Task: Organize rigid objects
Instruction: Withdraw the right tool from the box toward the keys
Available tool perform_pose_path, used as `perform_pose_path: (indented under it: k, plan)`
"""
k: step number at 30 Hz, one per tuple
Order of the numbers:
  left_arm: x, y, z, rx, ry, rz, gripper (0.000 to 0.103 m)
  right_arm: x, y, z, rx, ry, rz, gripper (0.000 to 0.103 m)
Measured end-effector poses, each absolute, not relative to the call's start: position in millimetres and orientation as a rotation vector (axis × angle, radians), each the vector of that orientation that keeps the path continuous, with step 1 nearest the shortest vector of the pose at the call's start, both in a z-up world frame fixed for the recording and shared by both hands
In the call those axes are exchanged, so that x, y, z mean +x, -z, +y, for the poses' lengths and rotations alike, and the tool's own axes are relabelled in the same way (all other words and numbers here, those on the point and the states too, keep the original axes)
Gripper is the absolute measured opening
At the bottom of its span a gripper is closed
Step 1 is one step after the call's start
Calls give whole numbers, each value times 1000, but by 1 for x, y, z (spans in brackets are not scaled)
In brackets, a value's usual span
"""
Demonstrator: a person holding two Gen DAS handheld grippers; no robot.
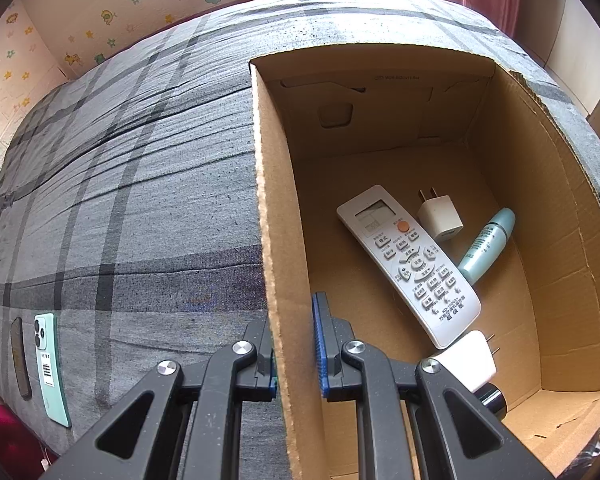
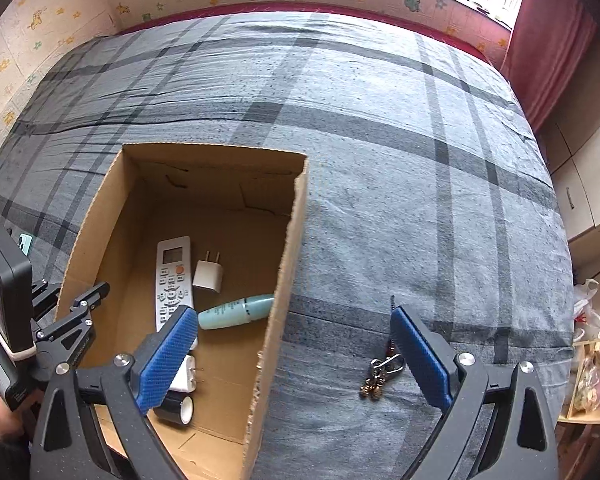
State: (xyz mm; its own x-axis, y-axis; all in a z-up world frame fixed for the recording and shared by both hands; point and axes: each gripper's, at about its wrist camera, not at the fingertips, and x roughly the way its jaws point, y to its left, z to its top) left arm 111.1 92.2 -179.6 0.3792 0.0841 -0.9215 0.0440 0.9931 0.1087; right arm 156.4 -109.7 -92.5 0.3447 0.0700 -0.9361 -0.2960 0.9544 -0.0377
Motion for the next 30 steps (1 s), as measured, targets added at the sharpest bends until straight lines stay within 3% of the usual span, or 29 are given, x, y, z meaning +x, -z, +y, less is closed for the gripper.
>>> perform_pose_path:
  k: [11, 30]
  plan:
    - [110, 180, 90, 136, -31, 1178, 15, 153, 106, -170, -196, -105, 1193, 99]
    - [110, 182, 89, 149, -35, 1180, 15, 157, 199, -218, -92, 13, 1302, 99]
